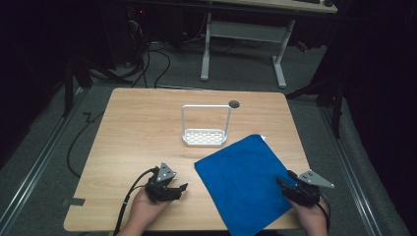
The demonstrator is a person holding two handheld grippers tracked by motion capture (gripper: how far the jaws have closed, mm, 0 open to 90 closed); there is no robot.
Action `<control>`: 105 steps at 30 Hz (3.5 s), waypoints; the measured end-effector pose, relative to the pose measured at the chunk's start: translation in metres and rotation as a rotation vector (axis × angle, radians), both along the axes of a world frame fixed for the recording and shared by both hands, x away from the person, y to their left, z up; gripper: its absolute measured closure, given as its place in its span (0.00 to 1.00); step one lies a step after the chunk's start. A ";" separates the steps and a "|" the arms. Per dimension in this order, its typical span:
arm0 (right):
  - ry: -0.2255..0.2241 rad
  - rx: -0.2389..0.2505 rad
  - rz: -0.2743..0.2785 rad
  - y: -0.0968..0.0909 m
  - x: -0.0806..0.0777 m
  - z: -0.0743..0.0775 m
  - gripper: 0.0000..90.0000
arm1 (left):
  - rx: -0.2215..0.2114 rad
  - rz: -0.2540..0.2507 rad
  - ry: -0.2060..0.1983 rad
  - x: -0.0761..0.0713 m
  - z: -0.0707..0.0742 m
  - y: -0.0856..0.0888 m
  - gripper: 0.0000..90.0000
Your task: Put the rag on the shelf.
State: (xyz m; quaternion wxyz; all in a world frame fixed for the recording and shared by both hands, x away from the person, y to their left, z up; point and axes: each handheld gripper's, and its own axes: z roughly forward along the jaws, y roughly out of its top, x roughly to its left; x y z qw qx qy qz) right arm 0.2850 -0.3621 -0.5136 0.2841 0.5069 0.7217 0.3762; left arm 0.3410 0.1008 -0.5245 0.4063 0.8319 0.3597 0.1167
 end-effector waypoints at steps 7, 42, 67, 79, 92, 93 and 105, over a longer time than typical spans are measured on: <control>0.013 -0.020 0.002 0.002 0.002 -0.002 0.46 | -0.012 0.022 -0.011 0.006 -0.004 0.006 0.41; 0.014 -0.009 0.047 -0.003 -0.010 0.003 0.54 | -0.092 -0.211 0.012 -0.026 0.006 -0.078 0.54; 0.034 0.016 0.062 -0.003 -0.010 0.000 0.55 | 0.034 -0.419 -0.002 -0.055 -0.004 -0.128 1.00; 0.028 0.023 0.114 0.008 -0.003 0.002 0.65 | 0.031 -0.362 0.039 -0.044 -0.003 -0.084 1.00; 0.111 -0.067 0.173 0.036 0.039 -0.004 1.00 | 0.012 -0.274 0.062 -0.031 -0.004 -0.049 1.00; 0.112 -0.067 0.166 0.037 0.042 -0.004 1.00 | 0.012 -0.271 0.063 -0.030 -0.004 -0.047 1.00; 0.166 -0.068 0.164 0.050 0.067 -0.013 1.00 | 0.023 -0.240 0.065 -0.022 -0.004 -0.014 1.00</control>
